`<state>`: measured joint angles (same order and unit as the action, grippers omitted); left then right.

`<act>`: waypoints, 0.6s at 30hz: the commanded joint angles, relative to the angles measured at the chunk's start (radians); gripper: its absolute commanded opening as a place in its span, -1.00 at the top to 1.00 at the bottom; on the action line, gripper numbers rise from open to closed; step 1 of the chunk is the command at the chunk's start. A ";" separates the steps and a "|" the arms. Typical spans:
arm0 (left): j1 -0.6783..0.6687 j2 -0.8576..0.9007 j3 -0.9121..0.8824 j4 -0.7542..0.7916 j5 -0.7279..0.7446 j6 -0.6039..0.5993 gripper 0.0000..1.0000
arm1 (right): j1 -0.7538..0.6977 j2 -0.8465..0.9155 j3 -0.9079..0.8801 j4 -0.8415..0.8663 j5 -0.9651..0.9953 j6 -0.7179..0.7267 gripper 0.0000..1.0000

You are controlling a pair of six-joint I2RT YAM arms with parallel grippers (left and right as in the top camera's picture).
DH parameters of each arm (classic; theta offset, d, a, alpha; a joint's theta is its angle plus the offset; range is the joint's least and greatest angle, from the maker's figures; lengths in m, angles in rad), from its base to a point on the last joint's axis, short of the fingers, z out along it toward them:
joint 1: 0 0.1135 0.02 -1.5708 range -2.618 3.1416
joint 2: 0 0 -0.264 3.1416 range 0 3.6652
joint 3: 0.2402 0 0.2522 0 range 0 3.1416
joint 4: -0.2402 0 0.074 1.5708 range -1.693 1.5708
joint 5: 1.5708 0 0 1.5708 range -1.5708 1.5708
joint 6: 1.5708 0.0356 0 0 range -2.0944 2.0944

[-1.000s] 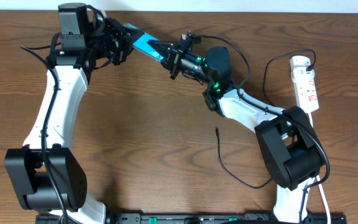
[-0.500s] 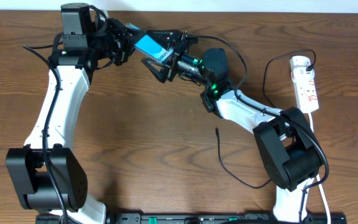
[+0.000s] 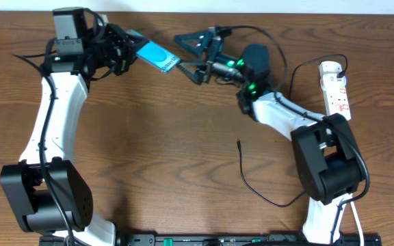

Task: Plug charger to phone and switch on socket
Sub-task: 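Release the phone from the right gripper and pull the right arm back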

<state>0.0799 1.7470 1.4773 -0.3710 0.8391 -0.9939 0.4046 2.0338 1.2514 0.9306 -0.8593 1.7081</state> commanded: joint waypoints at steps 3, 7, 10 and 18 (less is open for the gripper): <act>0.055 -0.002 -0.001 -0.070 0.032 0.126 0.85 | -0.089 -0.013 0.017 -0.123 -0.178 -0.202 -0.98; 0.086 -0.002 -0.001 -0.118 0.056 0.186 0.85 | -0.143 -0.013 0.017 -0.384 -0.244 -0.417 -0.99; 0.106 -0.002 -0.001 -0.116 0.129 0.213 0.85 | -0.164 -0.014 0.017 -0.566 -0.240 -0.565 -0.99; 0.148 -0.002 -0.001 -0.107 0.398 0.327 0.85 | -0.172 -0.079 0.018 -1.037 -0.061 -0.917 -0.99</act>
<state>0.2165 1.7473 1.4773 -0.4831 1.0706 -0.7372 0.2329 2.0254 1.2633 0.0189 -1.0237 1.0142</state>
